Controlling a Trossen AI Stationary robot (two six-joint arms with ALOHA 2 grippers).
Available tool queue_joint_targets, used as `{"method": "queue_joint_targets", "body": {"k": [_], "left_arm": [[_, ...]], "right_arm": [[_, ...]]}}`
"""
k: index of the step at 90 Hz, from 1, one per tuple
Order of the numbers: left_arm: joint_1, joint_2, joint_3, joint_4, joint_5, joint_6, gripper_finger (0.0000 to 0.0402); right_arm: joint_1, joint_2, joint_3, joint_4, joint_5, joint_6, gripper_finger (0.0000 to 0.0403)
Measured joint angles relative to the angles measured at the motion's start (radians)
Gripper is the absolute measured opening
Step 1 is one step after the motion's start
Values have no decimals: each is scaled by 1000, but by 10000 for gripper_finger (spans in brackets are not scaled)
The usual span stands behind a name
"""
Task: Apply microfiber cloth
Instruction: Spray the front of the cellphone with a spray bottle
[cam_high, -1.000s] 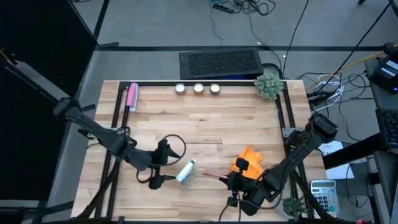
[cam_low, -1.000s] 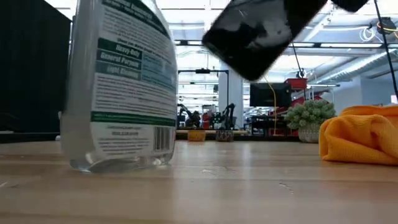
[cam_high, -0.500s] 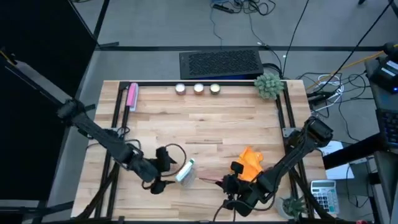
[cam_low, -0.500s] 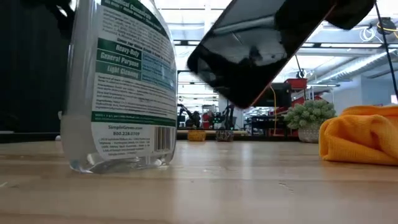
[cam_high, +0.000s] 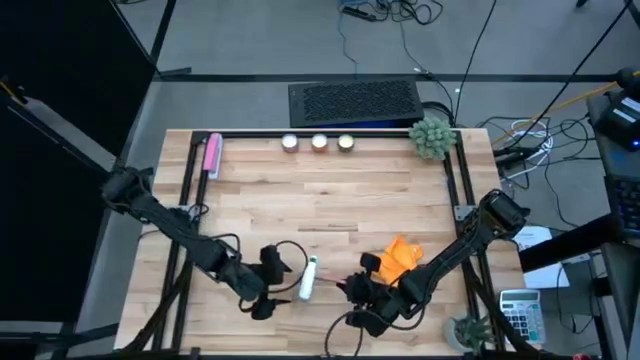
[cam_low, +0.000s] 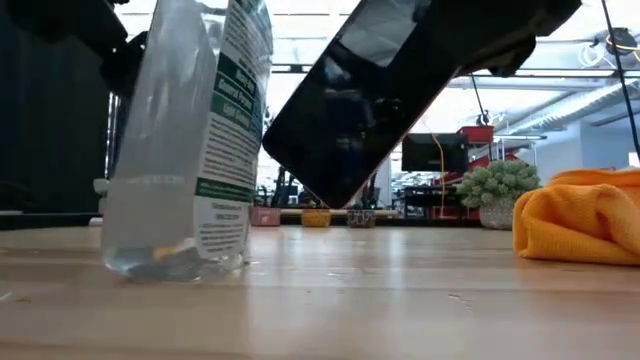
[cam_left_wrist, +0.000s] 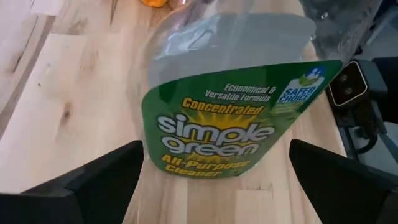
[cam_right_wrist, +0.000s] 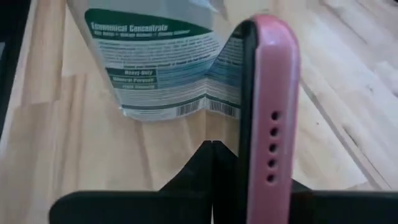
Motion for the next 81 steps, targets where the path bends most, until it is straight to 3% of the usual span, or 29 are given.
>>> {"method": "queue_joint_targets", "body": {"k": [17,55,63,81], "left_arm": [[-10,-86,0,0,-2,-26,386],[-6,-252,0,6,-219,178,386],[21,-261,0,37,-206,227,386],[76,-236,1,171,-45,304,386]], "right_arm": [[3,-42,0,-30,-7,-6,9],[10,-108,0,-41,4,-48,9],[12,-108,0,-42,4,-48,9],[16,-108,0,-38,4,-40,9]]}}
